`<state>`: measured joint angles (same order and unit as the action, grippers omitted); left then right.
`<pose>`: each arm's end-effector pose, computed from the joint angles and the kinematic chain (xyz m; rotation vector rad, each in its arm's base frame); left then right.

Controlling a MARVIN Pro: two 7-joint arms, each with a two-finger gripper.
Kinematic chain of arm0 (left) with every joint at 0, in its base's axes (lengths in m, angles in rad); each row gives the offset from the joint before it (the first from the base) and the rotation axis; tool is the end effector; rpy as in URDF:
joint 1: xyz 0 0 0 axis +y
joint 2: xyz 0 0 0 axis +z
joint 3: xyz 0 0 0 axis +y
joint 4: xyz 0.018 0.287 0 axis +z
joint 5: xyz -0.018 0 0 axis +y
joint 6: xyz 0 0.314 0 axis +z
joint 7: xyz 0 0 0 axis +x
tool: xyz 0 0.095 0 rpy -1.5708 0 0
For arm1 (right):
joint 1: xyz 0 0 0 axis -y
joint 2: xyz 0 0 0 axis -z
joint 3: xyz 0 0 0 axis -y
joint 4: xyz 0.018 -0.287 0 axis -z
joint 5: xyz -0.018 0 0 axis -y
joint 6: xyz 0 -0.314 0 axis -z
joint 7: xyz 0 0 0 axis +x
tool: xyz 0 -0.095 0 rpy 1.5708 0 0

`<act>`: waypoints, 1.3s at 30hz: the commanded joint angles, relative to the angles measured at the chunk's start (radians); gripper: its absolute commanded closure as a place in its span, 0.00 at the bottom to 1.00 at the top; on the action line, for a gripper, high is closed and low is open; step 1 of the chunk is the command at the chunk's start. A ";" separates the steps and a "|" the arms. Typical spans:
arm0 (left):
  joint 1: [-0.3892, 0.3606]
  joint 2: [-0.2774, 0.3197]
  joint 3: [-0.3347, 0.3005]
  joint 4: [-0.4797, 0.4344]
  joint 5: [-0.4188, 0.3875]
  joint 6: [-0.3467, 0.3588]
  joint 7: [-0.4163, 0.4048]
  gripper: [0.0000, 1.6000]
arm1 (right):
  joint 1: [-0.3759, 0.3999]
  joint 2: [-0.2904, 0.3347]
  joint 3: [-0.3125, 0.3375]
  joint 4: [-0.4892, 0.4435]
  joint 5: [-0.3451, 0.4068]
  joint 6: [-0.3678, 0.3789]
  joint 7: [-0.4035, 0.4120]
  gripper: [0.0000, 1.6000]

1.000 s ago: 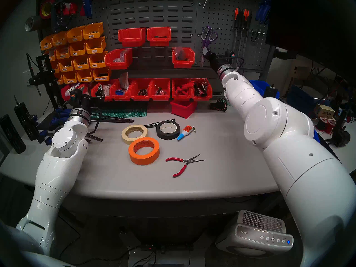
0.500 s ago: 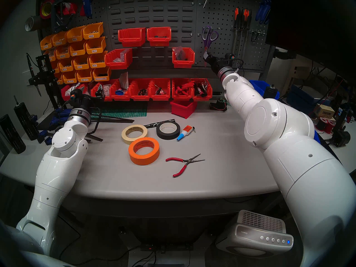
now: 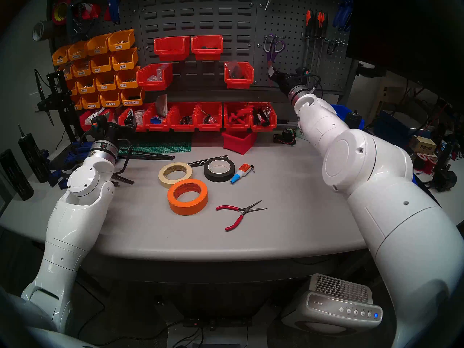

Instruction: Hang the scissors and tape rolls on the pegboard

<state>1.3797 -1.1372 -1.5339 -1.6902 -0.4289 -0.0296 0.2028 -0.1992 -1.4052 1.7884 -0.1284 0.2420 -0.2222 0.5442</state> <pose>0.4625 0.1126 -0.1513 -1.8058 -0.1521 -2.4836 0.6745 -0.0864 -0.0475 -1.6079 0.0522 -2.1722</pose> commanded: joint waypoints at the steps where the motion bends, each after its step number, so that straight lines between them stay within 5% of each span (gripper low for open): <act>1: -0.041 0.002 -0.009 -0.035 0.000 -0.014 -0.002 0.00 | 0.039 0.020 -0.002 -0.058 0.002 -0.060 0.087 0.00; 18: -0.044 0.000 -0.009 -0.038 0.000 -0.018 -0.002 0.00 | -0.001 0.049 0.015 -0.054 0.021 -0.135 0.309 0.00; 39: -0.045 0.000 -0.009 -0.038 0.000 -0.019 -0.002 0.00 | 0.005 0.112 0.021 -0.063 0.026 -0.096 0.550 0.00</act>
<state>1.3727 -1.1380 -1.5342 -1.6966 -0.4290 -0.0315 0.2028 -0.2390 -1.3250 1.8014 -0.1511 0.2564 -0.3159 1.0291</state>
